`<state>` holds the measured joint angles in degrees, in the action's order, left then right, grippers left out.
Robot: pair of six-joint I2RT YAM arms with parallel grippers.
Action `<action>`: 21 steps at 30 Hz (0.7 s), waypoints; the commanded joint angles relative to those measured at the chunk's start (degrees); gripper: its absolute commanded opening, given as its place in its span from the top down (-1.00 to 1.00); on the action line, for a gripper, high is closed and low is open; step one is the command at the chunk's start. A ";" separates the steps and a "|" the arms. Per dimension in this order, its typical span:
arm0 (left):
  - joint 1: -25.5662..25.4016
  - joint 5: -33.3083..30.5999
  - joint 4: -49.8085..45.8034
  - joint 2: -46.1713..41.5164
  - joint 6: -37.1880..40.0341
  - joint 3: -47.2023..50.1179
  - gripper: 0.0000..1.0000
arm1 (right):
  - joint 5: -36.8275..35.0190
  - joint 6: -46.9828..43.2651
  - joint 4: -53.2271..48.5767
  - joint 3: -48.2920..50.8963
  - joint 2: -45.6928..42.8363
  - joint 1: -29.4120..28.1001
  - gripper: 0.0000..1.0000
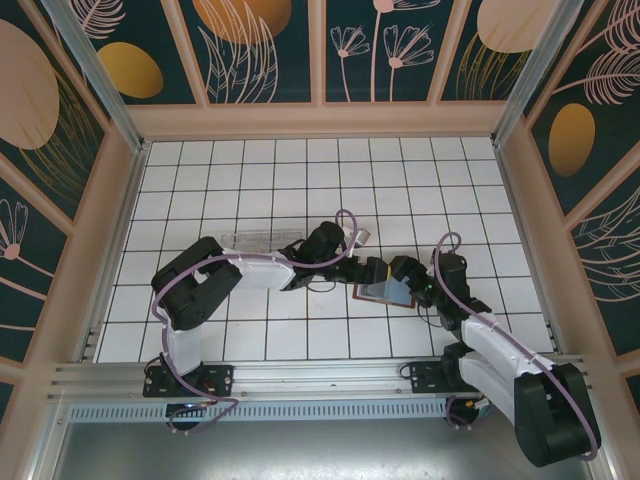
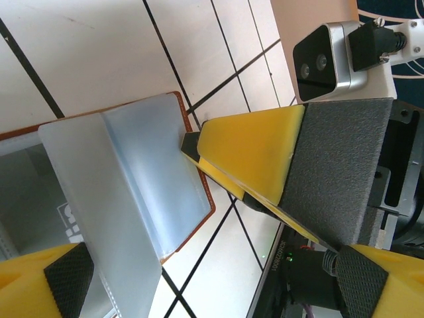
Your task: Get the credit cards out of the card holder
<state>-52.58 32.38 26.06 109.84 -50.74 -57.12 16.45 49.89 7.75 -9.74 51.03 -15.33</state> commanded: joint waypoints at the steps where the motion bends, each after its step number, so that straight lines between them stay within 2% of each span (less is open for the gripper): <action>1: -2.11 -2.19 -4.27 3.04 0.25 0.09 -0.90 | 5.76 0.09 -3.31 -0.14 -0.52 -0.94 -0.73; 4: -2.17 -2.78 -4.06 2.21 0.50 0.35 -0.87 | 2.86 -0.39 -7.44 -1.66 -2.33 -1.01 -0.66; 7: -2.18 -1.50 -3.11 2.96 -0.03 -0.12 -0.72 | -2.43 -1.16 -13.97 -4.48 -4.57 -0.96 -0.56; 13: -2.31 0.31 -1.27 3.79 -0.89 -1.06 -0.73 | -10.22 -0.60 -21.63 -6.72 -8.53 -1.01 -0.55; 21: -3.29 1.49 -1.93 4.00 -0.09 -4.30 -0.74 | -16.64 0.67 -26.37 -7.77 -13.37 -0.95 -0.51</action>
<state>-55.09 32.58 24.97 112.99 -51.18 -58.83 4.40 49.95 -14.46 -15.46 38.89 -16.01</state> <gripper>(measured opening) 0.869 0.760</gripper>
